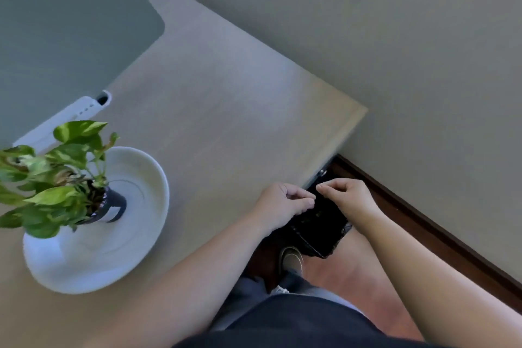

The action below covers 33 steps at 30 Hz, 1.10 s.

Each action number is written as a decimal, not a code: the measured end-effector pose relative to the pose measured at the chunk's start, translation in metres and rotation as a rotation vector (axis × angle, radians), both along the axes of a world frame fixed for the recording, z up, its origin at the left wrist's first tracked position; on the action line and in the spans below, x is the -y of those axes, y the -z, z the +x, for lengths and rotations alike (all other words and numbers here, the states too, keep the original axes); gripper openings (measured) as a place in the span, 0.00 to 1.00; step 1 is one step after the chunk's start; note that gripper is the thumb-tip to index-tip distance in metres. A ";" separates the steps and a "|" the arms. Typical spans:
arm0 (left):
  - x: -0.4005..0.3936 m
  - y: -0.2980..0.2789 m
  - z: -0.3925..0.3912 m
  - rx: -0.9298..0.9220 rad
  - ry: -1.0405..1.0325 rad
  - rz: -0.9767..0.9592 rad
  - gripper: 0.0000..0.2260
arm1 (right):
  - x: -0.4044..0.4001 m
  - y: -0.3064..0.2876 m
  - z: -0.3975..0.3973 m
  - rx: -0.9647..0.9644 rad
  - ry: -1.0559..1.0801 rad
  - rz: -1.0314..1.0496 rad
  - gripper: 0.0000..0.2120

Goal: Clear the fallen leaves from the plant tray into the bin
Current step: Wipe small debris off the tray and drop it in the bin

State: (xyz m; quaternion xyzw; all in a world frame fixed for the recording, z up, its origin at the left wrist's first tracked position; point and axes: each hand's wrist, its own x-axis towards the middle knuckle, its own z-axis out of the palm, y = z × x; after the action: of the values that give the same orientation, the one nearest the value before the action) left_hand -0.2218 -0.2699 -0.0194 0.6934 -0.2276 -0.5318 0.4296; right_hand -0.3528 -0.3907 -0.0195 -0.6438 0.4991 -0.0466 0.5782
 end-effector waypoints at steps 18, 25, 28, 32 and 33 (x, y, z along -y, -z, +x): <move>0.151 0.097 -0.056 0.089 0.314 0.448 0.17 | 0.070 0.106 -0.073 -0.281 0.518 0.322 0.07; 0.161 0.108 -0.050 0.450 0.404 0.418 0.07 | 0.086 0.110 -0.074 -0.426 0.466 0.253 0.06; 0.163 0.105 -0.049 0.572 0.491 0.431 0.07 | 0.090 0.113 -0.073 -0.462 0.415 0.249 0.13; 0.160 0.107 -0.052 0.572 0.523 0.396 0.07 | 0.089 0.121 -0.072 -0.411 0.483 0.292 0.17; 0.159 0.110 -0.052 0.543 0.494 0.383 0.09 | 0.088 0.120 -0.072 -0.379 0.510 0.332 0.17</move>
State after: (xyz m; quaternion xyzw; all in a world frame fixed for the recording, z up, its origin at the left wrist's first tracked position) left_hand -0.2737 -0.4286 -0.1293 0.8005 -0.3891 -0.4494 0.0770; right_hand -0.4245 -0.4785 -0.1398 -0.3930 0.7428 0.0127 0.5419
